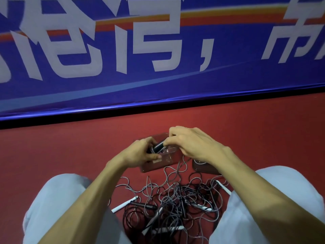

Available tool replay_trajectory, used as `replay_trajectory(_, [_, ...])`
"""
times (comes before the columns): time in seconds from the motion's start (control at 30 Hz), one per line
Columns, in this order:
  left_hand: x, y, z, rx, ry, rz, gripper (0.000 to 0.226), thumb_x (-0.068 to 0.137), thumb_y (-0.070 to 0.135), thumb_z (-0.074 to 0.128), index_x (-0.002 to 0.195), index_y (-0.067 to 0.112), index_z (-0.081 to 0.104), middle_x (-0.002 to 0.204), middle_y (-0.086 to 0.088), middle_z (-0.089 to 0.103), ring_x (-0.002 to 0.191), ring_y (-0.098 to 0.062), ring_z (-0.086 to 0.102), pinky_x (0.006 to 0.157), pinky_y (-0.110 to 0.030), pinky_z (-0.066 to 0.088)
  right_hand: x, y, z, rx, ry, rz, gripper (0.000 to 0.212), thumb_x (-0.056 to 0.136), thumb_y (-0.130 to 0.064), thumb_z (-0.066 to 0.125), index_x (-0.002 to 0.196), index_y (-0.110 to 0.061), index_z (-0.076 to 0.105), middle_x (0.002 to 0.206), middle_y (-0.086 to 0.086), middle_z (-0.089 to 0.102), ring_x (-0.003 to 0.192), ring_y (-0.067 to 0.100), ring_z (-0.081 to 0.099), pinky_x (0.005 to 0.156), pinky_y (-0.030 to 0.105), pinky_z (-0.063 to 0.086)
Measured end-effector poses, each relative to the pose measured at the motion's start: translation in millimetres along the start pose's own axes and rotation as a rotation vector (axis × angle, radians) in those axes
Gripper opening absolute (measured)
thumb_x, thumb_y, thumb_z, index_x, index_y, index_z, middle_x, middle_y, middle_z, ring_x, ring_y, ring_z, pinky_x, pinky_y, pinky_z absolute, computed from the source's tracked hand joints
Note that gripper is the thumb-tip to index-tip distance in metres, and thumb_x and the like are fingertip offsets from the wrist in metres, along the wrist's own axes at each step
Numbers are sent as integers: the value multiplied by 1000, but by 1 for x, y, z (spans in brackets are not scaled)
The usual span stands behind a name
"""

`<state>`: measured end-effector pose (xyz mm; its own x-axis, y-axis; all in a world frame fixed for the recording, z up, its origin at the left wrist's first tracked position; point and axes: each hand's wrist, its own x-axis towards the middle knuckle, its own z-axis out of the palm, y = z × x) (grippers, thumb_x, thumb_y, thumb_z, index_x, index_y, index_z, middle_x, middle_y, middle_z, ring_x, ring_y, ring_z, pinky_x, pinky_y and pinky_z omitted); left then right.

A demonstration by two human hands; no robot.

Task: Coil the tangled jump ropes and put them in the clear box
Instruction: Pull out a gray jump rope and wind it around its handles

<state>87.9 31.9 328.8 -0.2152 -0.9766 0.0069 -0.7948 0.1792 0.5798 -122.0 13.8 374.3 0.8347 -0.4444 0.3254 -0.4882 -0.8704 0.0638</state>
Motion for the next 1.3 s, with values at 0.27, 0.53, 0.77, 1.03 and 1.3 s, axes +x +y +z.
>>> replay_trajectory(0.27, [-5,6,6,153,-13,71,27,84,25,66,106,12,56,100,-6,66,88,-27,61,78,-41,48,8,-5,6,-13,267,-47,19,69,-16,82,79,-11,66,79,2,58,67,21,56,38,29,37])
replay_trajectory(0.53, [-16,27,13,62,-55,160,36,84,40,71,106,15,58,95,1,64,82,-16,59,73,-30,47,9,8,4,460,97,620,39,58,-48,86,71,-19,64,66,-8,62,56,7,57,52,21,41])
replay_trajectory(0.77, [-19,30,-1,-356,-112,125,32,83,39,65,106,17,64,85,-16,62,74,-12,52,68,-33,48,6,25,-11,1390,65,761,10,86,-15,68,89,-6,68,66,-3,59,55,5,51,51,13,43])
replay_trajectory(1.03, [-20,38,-16,-1139,-16,5,40,81,14,59,119,10,50,78,-17,63,58,-26,57,51,-30,50,14,21,-2,1577,-32,754,41,101,-34,42,89,-1,61,75,11,58,59,17,50,52,23,43])
replay_trajectory(1.3, [-11,23,-12,-1187,121,-149,44,98,11,49,131,40,53,81,-20,64,55,-25,58,52,-31,51,11,18,19,790,-481,626,7,97,-18,55,95,-14,50,64,9,61,49,11,59,51,24,46])
